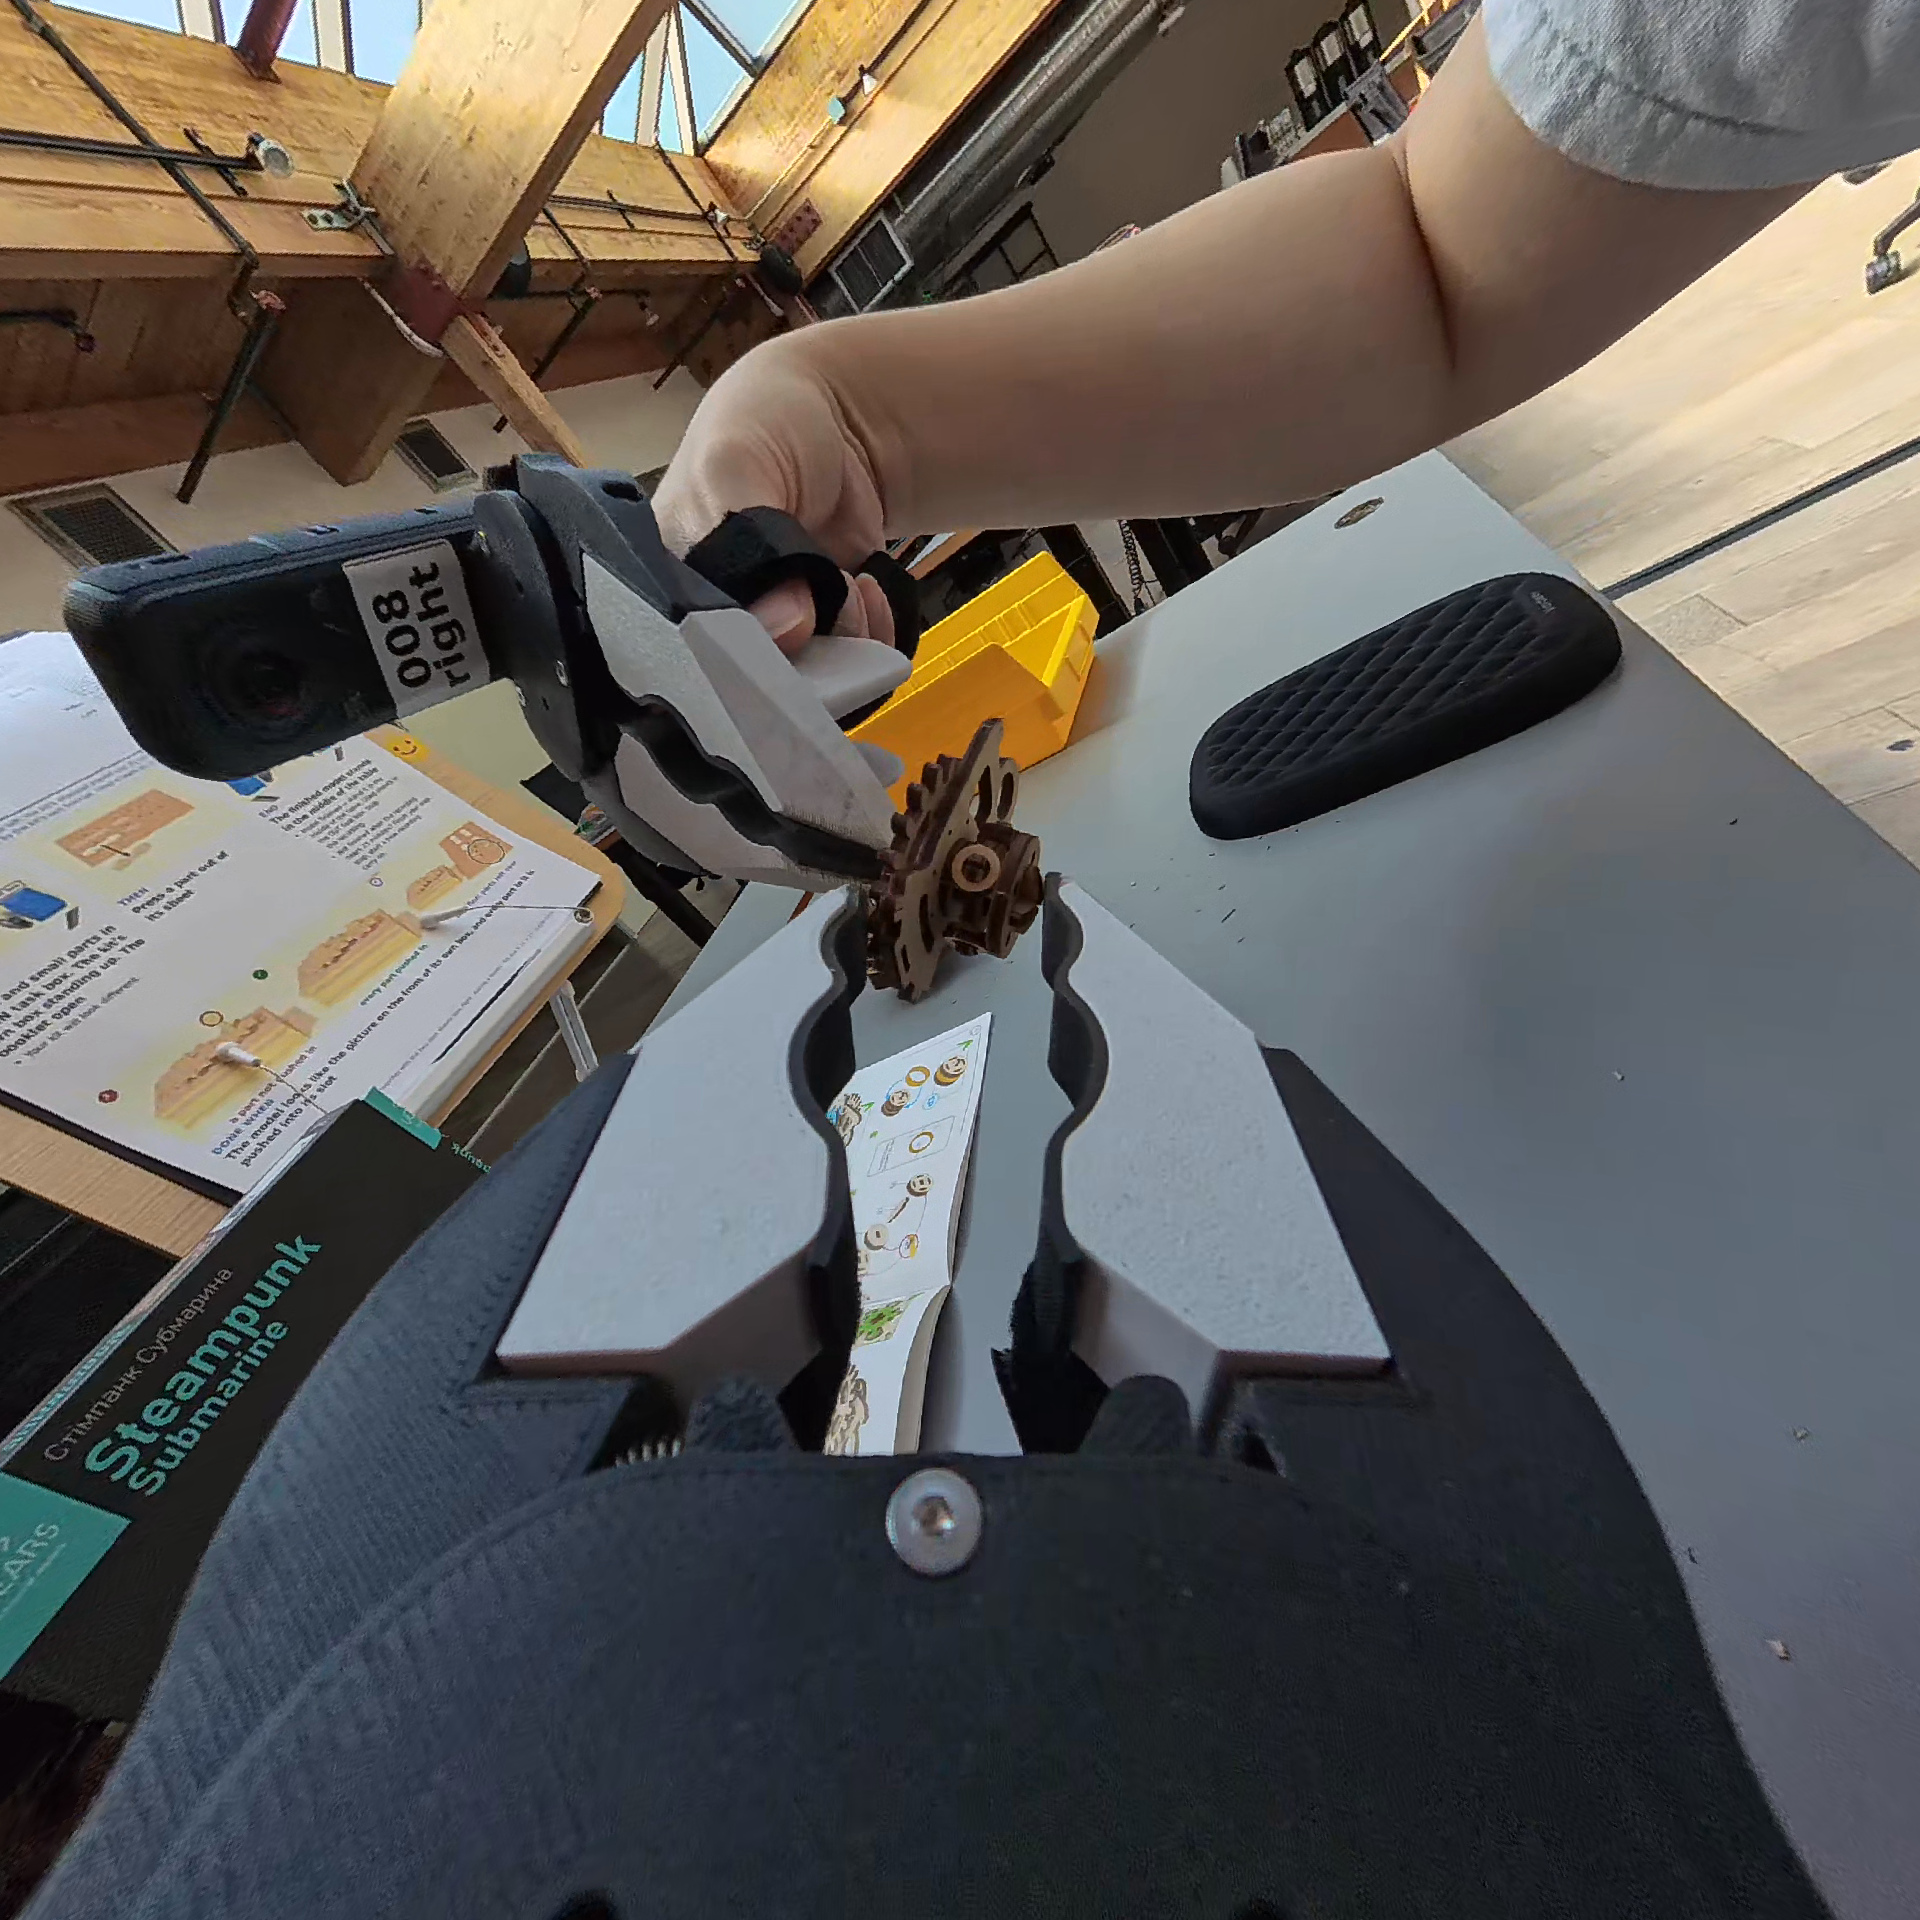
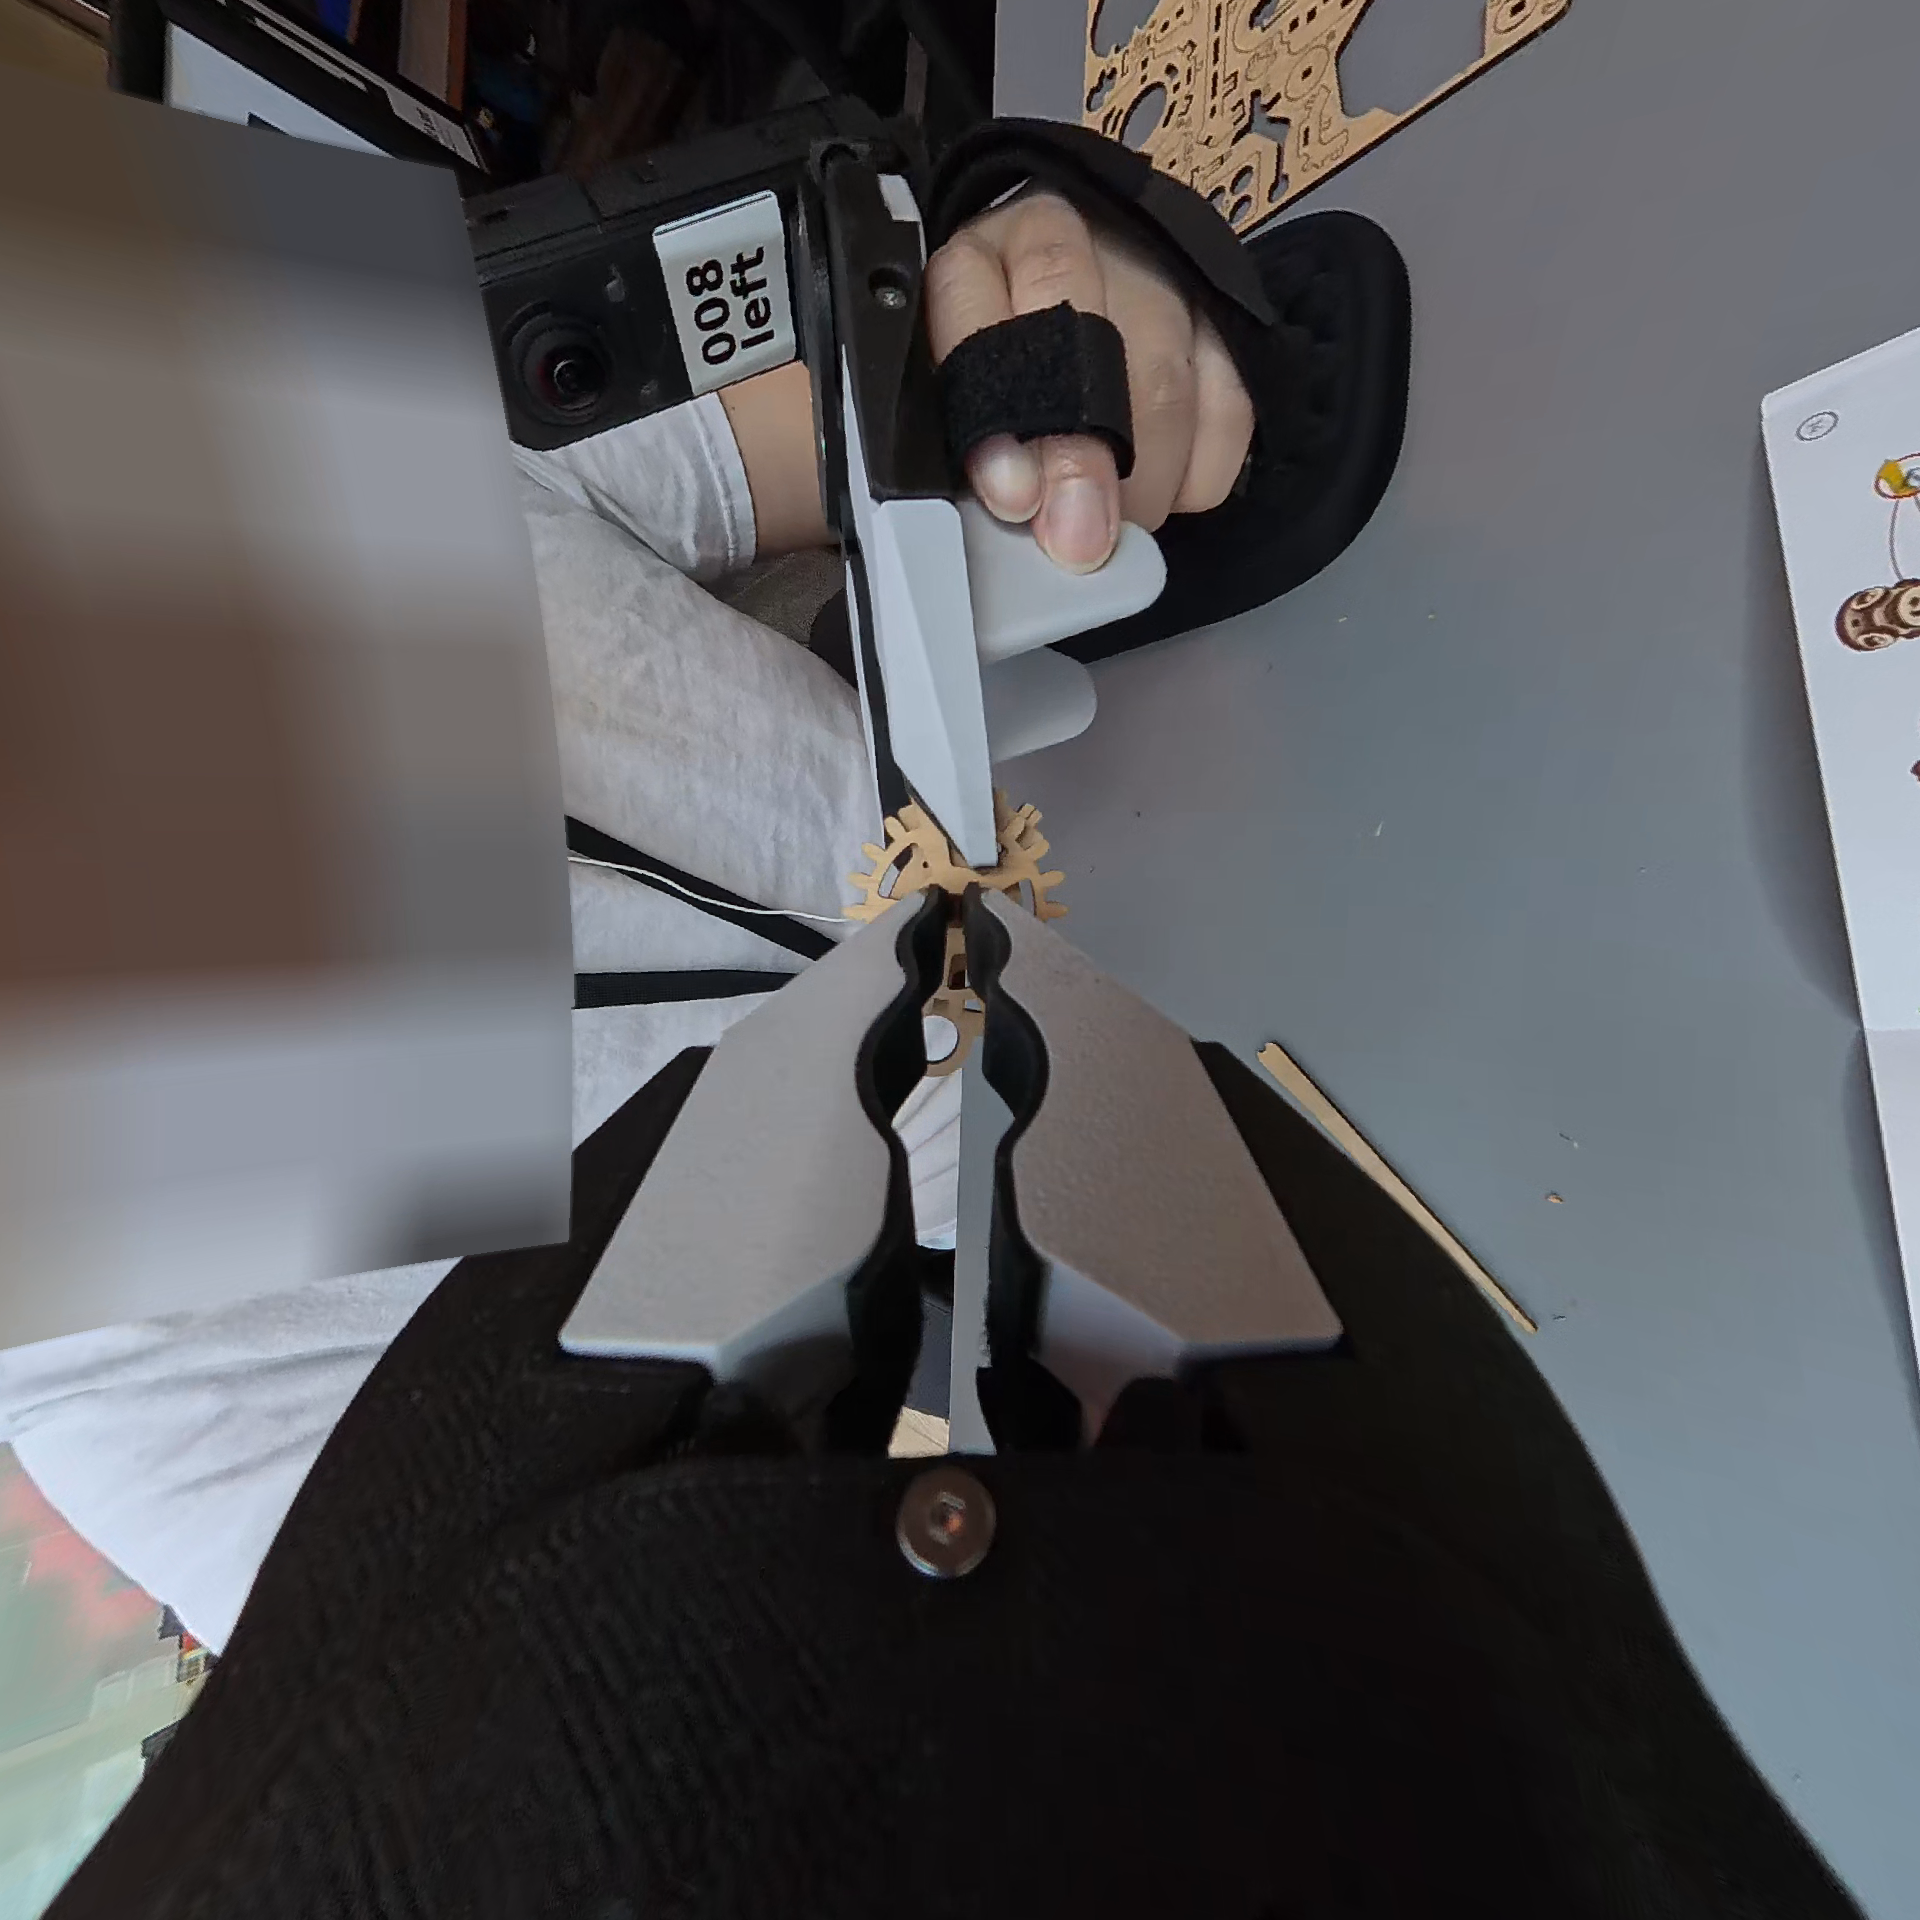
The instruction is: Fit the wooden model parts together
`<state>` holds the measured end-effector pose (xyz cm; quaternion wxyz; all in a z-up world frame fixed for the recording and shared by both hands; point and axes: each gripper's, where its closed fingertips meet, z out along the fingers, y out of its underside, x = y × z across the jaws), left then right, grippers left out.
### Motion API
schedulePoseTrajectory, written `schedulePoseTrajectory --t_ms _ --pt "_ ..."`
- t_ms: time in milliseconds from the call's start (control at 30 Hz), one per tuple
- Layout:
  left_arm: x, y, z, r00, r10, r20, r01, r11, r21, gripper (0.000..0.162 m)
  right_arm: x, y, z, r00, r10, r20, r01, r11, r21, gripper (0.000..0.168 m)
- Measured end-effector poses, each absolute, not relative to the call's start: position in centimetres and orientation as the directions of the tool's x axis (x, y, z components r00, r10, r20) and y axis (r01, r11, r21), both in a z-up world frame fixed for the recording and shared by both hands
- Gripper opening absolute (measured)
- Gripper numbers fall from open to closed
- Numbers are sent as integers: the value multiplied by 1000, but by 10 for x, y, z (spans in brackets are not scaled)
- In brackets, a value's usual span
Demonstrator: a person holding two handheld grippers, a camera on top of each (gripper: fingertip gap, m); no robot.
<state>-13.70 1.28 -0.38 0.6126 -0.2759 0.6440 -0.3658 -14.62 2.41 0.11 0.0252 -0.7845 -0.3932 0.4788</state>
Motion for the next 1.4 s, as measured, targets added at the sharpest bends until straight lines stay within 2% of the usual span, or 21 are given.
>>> schedulePoseTrajectory --t_ms 367,567,800,867,1000,1400 --pt "-134 11 -9 -107 -793 -600 87 594 -800 32 -141 19 -3 173 730 -661 681 -573 -455 5" --pt "-131 10 -17 -112 -759 -641 56 639 -767 40 -144 13 -10 158 752 -640 719 -532 -447 1" --pt "-135 21 -1 14 -750 -662 84 660 -746 47 -144 23 3 142 696 -704 594 -629 -502 1" --pt "-137 21 5 76 -698 -713 88 716 -692 46 -144 25 7 134 662 -738 553 -668 -498 1" --pt "-138 15 7 157 -580 -799 81 814 -575 32 -143 27 12 113 620 -777 512 -706 -489 1" --pt "-140 22 12 212 -568 -795 66 820 -568 32 -143 32 18 110 672 -732 504 -673 -542 1"
